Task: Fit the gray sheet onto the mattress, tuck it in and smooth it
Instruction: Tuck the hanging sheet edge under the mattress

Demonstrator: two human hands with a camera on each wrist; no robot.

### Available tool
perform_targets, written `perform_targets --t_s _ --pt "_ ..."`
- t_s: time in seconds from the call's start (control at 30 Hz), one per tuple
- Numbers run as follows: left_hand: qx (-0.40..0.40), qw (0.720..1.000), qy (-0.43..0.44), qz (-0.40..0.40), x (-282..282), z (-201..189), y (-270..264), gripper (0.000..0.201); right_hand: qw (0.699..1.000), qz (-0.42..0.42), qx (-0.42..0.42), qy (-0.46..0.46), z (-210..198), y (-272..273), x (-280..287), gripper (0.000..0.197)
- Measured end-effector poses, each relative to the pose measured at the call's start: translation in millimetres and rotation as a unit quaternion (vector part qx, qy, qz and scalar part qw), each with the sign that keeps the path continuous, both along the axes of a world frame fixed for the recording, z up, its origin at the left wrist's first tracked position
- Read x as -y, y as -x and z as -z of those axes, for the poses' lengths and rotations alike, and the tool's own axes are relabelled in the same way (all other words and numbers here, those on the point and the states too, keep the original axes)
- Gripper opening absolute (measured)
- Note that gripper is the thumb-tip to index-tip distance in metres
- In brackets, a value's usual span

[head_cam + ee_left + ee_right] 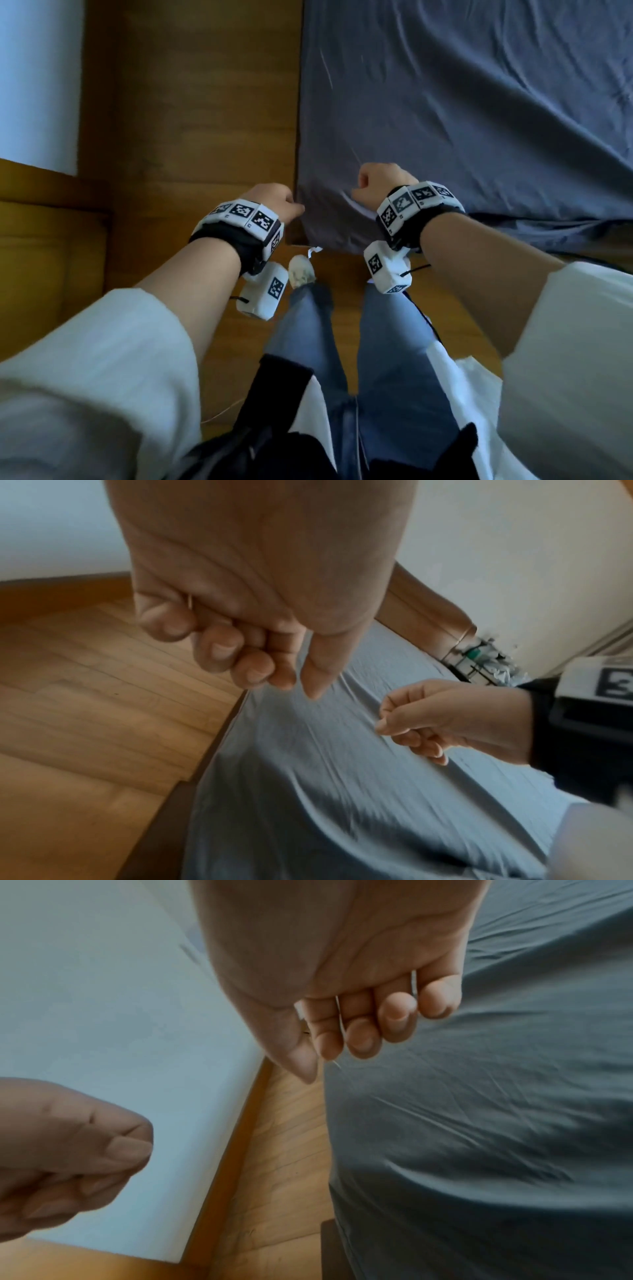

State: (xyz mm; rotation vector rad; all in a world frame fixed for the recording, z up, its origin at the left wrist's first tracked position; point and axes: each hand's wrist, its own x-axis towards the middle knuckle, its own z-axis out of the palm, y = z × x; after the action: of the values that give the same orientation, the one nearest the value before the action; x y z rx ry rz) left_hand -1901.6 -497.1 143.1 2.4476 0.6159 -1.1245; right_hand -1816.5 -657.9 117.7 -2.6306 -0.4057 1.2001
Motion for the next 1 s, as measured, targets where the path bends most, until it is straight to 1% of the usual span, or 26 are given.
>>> perform_targets --t_s 0.13,0.23,0.33,0.4,0.53,0.57,0.63,0.7,0.77,0.87,0.93,1.0 --pt "-0.037 0.999 0.023 0.03 -14 40 -1 0.031 0.998 0.054 -0.039 0.013 45 16 -4 0.008" --pt "-0.047 0.998 0.035 0.037 -16 88 -6 0.026 0.994 0.096 -0.054 0.014 90 18 -1 0.003" --pt "-0.047 0.997 0.057 -0.01 -14 133 -9 0.02 0.993 0.107 -0.058 0.008 127 21 5 0.006" --pt "-0.034 0.997 0.066 -0.037 -9 159 -13 0.021 0.993 0.102 -0.063 0.004 149 23 7 0.009" --pt "-0.019 0.995 0.059 -0.081 3 212 -21 0.035 0.995 0.077 -0.058 0.006 195 32 8 0.043" --pt "-0.016 0.993 0.06 -0.101 6 225 -22 0.04 0.996 0.074 -0.053 0.007 204 35 9 0.05" --pt "0.005 0.986 0.068 -0.154 12 248 -21 0.049 0.996 0.076 -0.041 0.003 220 40 11 0.056" --pt "0.038 0.975 0.071 -0.209 18 261 -19 0.051 0.997 0.078 -0.025 -0.009 230 44 12 0.056" --pt "0.073 0.964 0.078 -0.244 23 269 -17 0.044 0.996 0.084 -0.01 -0.025 236 46 13 0.055" --pt "0.107 0.957 0.103 -0.251 27 273 -17 0.029 0.995 0.09 0.003 -0.033 240 48 12 0.048" --pt "0.119 0.952 0.119 -0.254 28 269 -15 0.024 0.996 0.084 0.009 -0.025 240 50 12 0.043" --pt "0.122 0.948 0.138 -0.261 27 264 -12 0.019 0.997 0.08 0.007 -0.015 237 53 14 0.045"
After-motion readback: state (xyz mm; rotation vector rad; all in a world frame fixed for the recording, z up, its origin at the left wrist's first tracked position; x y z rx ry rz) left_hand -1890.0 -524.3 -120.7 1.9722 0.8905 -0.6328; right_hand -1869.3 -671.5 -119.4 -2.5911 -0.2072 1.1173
